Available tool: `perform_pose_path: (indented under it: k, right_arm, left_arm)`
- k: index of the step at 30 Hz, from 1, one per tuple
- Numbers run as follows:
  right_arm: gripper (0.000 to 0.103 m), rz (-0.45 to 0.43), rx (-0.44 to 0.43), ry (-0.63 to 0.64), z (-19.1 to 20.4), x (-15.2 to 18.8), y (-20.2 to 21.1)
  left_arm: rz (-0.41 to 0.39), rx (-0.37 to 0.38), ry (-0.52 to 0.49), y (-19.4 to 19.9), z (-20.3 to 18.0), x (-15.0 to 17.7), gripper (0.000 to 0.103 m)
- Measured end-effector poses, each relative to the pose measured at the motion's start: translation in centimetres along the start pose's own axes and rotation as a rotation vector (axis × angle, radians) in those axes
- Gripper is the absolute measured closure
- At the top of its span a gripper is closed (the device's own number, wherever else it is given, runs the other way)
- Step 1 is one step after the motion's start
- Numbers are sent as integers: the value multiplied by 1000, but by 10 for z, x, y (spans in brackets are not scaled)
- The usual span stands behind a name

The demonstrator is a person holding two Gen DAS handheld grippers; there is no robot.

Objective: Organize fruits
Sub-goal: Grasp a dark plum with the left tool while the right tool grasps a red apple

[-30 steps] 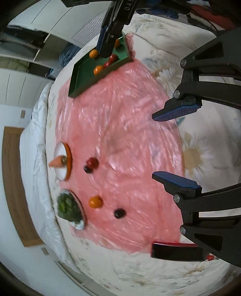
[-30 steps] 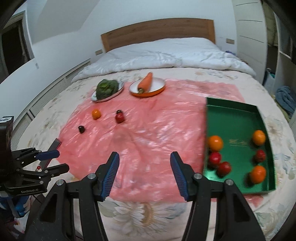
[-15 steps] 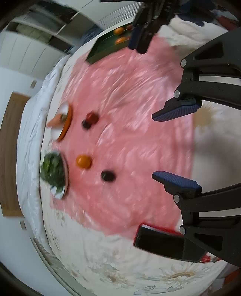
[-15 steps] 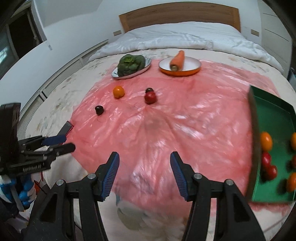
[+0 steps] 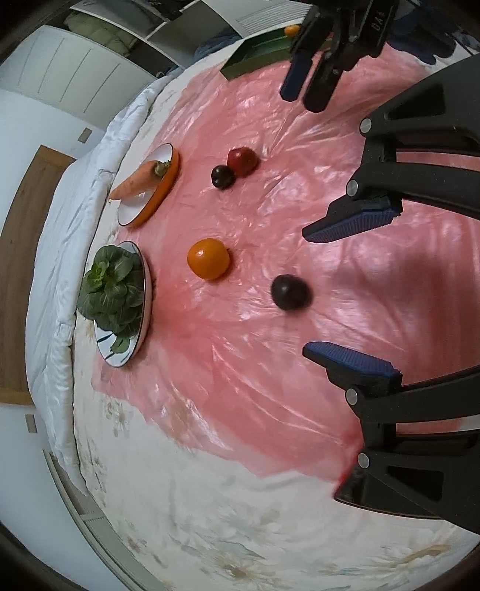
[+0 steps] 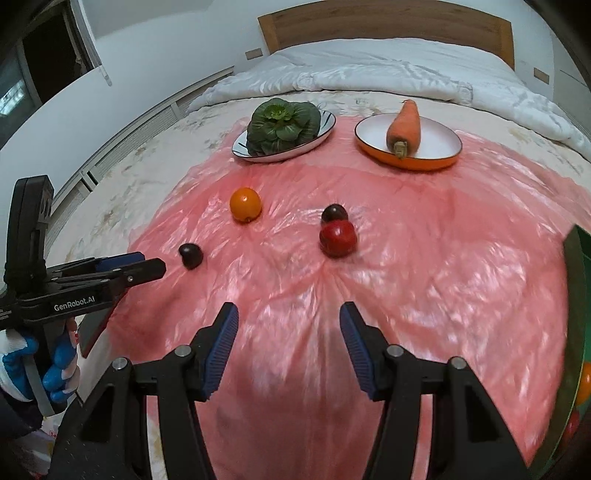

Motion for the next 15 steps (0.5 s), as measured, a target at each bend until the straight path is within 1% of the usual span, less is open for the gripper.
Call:
perform_pose_path:
  k: [5, 10, 12, 15]
  right_arm:
    - [0, -3, 6, -3, -9, -18, -9]
    - [0, -11, 7, -3, -16, -28, -14]
    - [0, -12, 4, -5, -17, -31, -16]
    - [0, -11, 4, -4, -18, -32, -17]
  left_arm:
    - [-3, -14, -19, -9, 1, -10, 53]
    - [-2, -25, -18, -15, 5, -15, 55]
    - [0, -23, -19, -17, 5, -16, 60]
    - [2, -22, -31, -19, 3, -16, 65]
Point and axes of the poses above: each gripper's, at about its wrist camera, not at the fingertips, and y roughly against the way its jaws point, z to its left, x to its underside, the point moved 4 cm from there along -y, roughly the way its jaws point, and after that the axes turned 14 degrees about z, right-handed, at the moved point
